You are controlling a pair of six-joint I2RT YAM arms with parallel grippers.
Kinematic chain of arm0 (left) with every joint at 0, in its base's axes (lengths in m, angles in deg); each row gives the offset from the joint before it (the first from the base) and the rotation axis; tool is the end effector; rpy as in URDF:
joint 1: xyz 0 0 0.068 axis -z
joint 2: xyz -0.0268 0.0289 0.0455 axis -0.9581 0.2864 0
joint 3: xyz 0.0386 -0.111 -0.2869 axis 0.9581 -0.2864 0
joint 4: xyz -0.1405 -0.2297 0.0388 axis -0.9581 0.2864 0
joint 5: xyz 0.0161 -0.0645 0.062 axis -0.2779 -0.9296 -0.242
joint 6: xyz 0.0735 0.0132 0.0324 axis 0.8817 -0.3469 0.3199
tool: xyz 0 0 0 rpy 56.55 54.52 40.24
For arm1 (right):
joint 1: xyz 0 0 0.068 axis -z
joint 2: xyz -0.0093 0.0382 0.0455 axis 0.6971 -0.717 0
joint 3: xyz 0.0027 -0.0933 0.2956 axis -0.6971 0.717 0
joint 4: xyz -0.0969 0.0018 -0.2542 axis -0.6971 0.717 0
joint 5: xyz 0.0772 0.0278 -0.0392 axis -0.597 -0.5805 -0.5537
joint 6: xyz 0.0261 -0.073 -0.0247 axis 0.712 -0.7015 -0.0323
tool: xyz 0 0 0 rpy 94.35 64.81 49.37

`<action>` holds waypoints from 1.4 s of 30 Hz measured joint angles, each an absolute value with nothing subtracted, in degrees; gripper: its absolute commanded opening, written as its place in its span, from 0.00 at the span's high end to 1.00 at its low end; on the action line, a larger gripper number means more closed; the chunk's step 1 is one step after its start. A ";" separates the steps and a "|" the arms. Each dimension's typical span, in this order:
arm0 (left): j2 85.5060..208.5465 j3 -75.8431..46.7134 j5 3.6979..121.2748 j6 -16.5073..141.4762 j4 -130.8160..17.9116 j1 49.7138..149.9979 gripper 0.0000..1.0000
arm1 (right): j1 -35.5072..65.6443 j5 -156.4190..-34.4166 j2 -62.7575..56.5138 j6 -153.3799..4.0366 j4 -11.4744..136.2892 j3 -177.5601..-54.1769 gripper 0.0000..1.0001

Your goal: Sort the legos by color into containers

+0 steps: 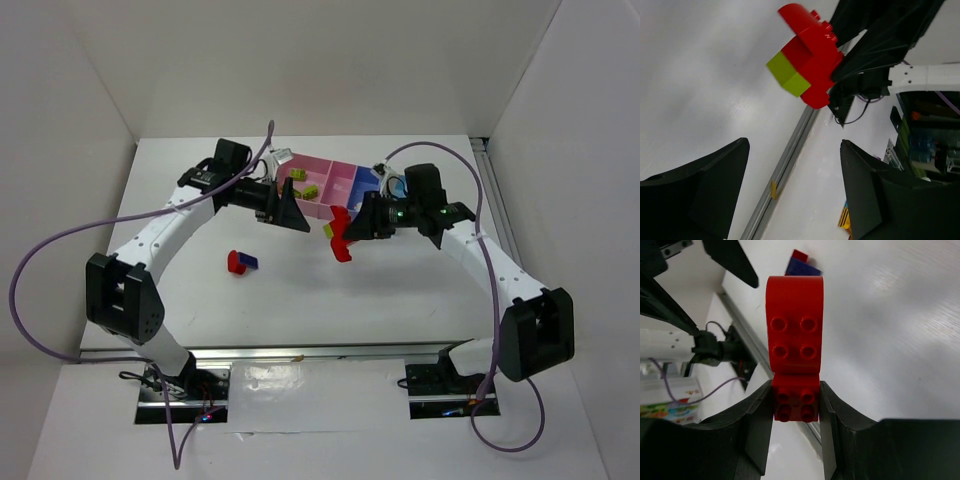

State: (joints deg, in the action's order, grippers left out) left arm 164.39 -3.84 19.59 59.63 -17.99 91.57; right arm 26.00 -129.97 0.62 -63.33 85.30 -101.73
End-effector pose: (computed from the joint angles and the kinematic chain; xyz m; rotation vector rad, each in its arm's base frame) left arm 0.3430 -0.1706 0.3451 0.5239 2.3110 -1.3318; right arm 0.2838 0.1432 0.3161 -0.4144 2.2633 1.1640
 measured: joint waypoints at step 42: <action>169.38 -7.32 1.17 53.33 -37.29 95.46 1.00 | 28.62 -154.67 -2.92 -59.44 75.11 -101.58 0.76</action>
State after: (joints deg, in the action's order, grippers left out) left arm 169.38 -7.32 1.17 53.33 -37.29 95.46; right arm 28.62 -154.67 -2.92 -59.44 75.11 -101.58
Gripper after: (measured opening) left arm 0.479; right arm 0.440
